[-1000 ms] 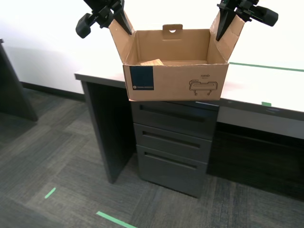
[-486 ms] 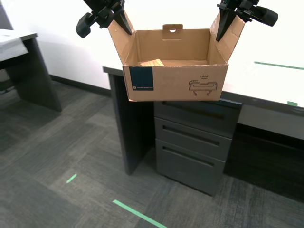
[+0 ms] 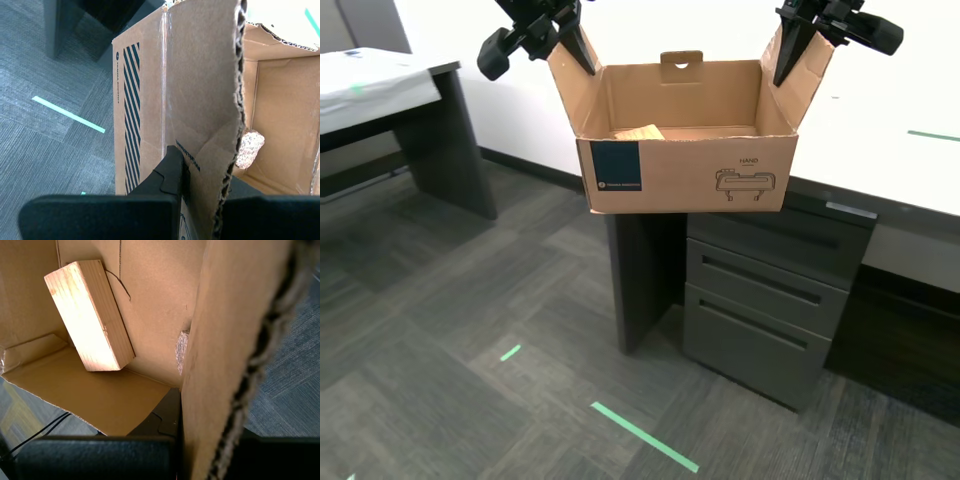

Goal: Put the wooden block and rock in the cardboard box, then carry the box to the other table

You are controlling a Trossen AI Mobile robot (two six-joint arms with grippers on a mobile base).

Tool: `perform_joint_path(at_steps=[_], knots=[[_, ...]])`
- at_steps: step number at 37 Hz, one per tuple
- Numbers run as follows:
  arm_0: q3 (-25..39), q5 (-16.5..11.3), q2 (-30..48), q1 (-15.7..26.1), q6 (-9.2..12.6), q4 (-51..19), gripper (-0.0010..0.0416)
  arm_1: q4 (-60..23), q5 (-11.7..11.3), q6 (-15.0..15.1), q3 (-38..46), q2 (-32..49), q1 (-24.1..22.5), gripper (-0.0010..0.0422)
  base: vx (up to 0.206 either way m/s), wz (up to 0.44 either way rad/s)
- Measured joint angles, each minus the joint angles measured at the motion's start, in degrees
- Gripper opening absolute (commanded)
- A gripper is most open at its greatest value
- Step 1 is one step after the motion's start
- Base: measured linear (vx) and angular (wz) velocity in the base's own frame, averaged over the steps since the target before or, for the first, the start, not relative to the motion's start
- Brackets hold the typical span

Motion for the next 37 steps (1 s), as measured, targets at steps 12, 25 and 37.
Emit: perform_joint_path(at_steps=[12, 25, 37], knots=[[0.0, -0.11, 0.0, -0.39, 0.04, 0.37, -0.0001, 1.46, -0.31, -0.87, -0.04, 0.0, 0.02, -0.0001, -0.03, 0.042], [0.0, -0.22, 0.0, -0.63, 0.26, 1.29, -0.0001, -0.52, -4.44, -3.69, -0.42, 0.0, -0.76, -0.0001, 0.0, -0.003], [0.0, -0.31, 0.0, -0.72, 0.7, 1.46, -0.0001, -0.66, -4.7, -4.48, -0.37, -0.42, -0.79, -0.0001, 0.013, -0.015]])
